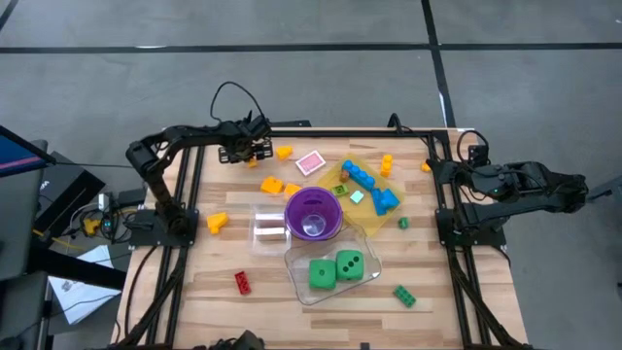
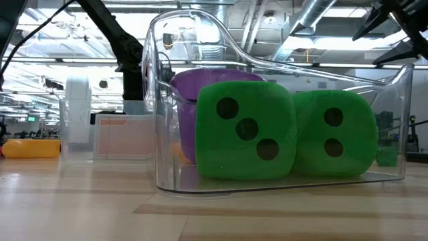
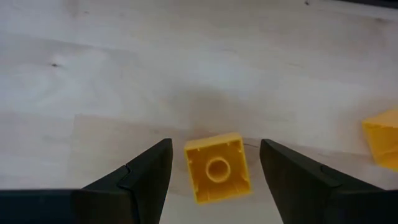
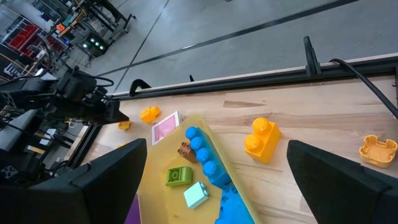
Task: Pick & Place Toys
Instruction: Put the small yellow game piece into the yellow bin
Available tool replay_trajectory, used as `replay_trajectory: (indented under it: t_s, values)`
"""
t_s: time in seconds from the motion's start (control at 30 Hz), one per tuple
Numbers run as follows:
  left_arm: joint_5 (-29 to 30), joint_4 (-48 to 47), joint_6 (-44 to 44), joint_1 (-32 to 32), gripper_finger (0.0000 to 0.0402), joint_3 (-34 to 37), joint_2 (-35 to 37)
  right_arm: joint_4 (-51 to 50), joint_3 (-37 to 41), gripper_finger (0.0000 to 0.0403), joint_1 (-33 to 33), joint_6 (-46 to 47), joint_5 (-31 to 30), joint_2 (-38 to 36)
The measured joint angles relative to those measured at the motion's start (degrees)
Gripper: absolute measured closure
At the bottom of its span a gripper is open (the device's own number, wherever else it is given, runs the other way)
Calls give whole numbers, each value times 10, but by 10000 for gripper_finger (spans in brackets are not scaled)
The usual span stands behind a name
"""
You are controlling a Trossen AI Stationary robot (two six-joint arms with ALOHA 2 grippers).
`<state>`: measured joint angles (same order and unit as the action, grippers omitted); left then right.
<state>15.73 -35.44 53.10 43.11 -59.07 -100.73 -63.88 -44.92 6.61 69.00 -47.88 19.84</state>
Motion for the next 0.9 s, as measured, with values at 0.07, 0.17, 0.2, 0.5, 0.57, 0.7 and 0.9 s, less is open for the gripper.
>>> replay_trajectory:
  t_s: [0.07, 0.17, 0.2, 0.5, 0.57, 0.7, 0.9]
  values:
    - [-6, -6, -1, 0, 165, 0, -6, 0, 0, 23, 0, 0, 0, 0]
    - [-12, -3, -2, -2, 165, 0, -18, 0, 0, 23, 0, 0, 0, 0]
    - [-12, -4, -2, -3, 165, 0, -22, 0, 0, 23, 0, 0, 0, 0]
    - [-17, 4, -3, -3, 217, 0, -26, 0, 0, 23, 0, 4, 0, 0]
    - [-16, 4, -3, -3, 248, 0, -26, 0, 0, 23, 0, 5, 0, 0]
    - [-27, 7, -22, -3, 276, 0, -25, 0, 0, 23, 0, 5, 0, 0]
    - [-46, 11, -47, -3, 276, 0, -24, 0, 0, 23, 0, 7, 0, 0]
